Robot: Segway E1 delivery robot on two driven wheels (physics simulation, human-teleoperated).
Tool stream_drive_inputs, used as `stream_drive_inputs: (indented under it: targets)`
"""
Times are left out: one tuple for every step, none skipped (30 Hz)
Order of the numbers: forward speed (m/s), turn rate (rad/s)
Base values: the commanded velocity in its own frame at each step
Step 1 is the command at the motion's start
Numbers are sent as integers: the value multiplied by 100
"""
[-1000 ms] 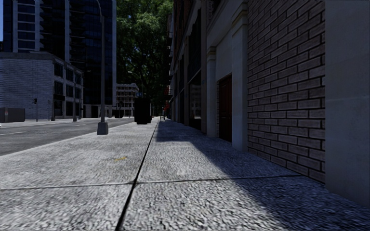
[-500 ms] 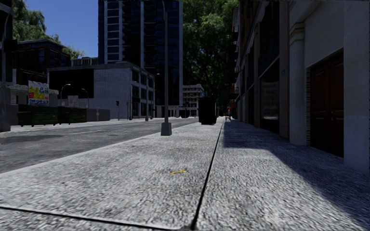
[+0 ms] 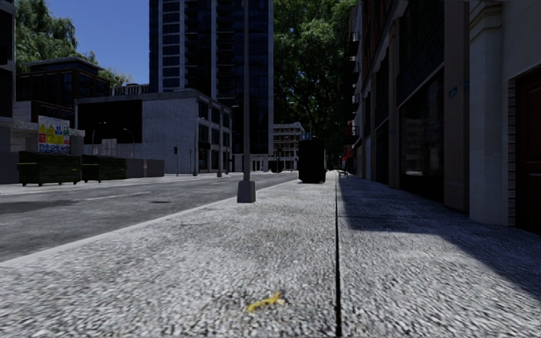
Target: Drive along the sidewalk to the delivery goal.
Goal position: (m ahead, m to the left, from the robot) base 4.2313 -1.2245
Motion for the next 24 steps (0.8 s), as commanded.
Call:
stream_drive_inputs:
  targets:
    - [200,0]
    - [200,0]
    - [200,0]
    - [200,0]
    - [200,0]
    - [200,0]
    - [200,0]
    - [200,0]
    - [200,0]
    - [200,0]
    - [200,0]
    - [200,0]
    - [200,0]
    - [200,0]
    - [200,0]
    - [200,0]
    - [200,0]
    - [200,0]
    - [200,0]
    - [200,-26]
    - [200,-73]
    - [200,-120]
    - [200,-120]
    - [200,-120]
